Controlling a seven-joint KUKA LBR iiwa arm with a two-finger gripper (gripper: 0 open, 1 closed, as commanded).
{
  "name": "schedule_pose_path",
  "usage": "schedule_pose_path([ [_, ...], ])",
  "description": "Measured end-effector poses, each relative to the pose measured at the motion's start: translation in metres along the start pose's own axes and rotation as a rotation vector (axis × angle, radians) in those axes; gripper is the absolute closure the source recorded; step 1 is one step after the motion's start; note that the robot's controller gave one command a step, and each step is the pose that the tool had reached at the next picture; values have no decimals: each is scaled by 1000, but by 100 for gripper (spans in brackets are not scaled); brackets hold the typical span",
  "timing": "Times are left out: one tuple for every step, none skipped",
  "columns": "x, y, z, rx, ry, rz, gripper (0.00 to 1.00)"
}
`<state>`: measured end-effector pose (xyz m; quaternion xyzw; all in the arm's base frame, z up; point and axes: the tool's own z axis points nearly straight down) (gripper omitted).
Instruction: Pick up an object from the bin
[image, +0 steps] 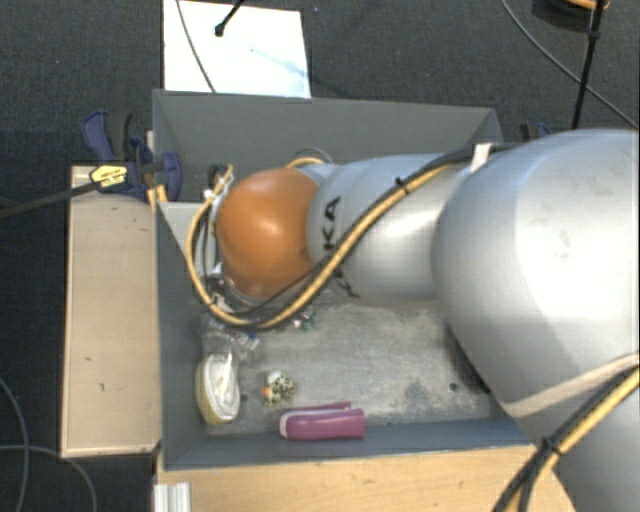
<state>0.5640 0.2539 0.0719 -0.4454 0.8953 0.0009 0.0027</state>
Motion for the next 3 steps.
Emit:
schedule_pose_path([
  [2, -4, -45, 2, -1, -6, 100],
  [2, -14, -114, 5, -5, 2, 100],
  [-6, -27, -192, 6, -7, -6, 100],
])
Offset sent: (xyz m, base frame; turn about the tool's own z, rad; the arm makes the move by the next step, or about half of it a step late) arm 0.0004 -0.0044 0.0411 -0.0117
